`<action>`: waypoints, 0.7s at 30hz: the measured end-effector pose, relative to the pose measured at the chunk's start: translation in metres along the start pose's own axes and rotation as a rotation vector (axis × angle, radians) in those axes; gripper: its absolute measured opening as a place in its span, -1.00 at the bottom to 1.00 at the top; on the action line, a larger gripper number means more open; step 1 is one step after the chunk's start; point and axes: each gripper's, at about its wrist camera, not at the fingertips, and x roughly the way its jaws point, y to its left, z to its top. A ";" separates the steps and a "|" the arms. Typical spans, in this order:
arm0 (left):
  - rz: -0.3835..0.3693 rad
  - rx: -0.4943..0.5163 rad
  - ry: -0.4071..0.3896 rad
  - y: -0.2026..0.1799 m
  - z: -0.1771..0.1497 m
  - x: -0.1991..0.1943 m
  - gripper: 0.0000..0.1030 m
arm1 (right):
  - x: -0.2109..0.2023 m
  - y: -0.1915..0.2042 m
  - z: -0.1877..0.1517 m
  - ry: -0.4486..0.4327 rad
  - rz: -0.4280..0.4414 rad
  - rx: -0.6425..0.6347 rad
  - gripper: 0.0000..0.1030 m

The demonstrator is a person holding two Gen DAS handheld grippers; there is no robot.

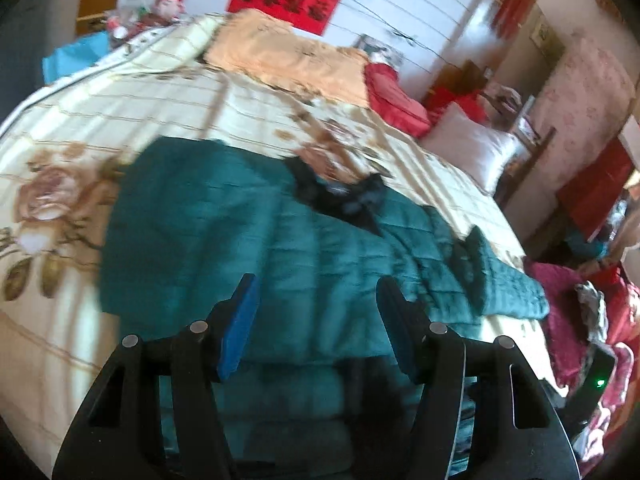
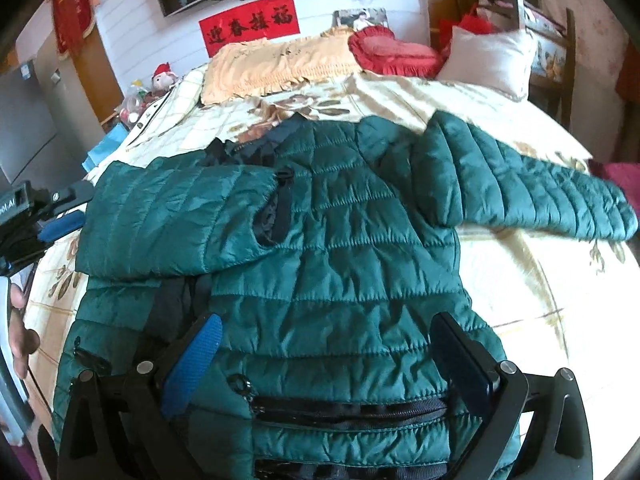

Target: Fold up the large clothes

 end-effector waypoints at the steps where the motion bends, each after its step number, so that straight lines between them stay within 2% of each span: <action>1: 0.009 -0.008 -0.007 0.006 -0.001 -0.002 0.18 | -0.001 0.003 0.001 -0.004 -0.007 -0.010 1.00; 5: 0.062 -0.042 -0.021 0.035 -0.003 -0.010 0.18 | -0.003 0.011 0.001 -0.013 -0.029 -0.042 1.00; 11: 0.091 -0.073 -0.015 0.056 -0.009 -0.014 0.18 | -0.003 0.019 0.003 -0.017 -0.091 -0.081 1.00; 18: 0.096 -0.079 -0.018 0.061 -0.012 -0.015 0.18 | -0.001 0.019 0.003 -0.004 -0.091 -0.081 1.00; 21: 0.108 -0.090 -0.023 0.065 -0.012 -0.014 0.18 | 0.000 0.018 0.006 -0.007 -0.066 -0.069 1.00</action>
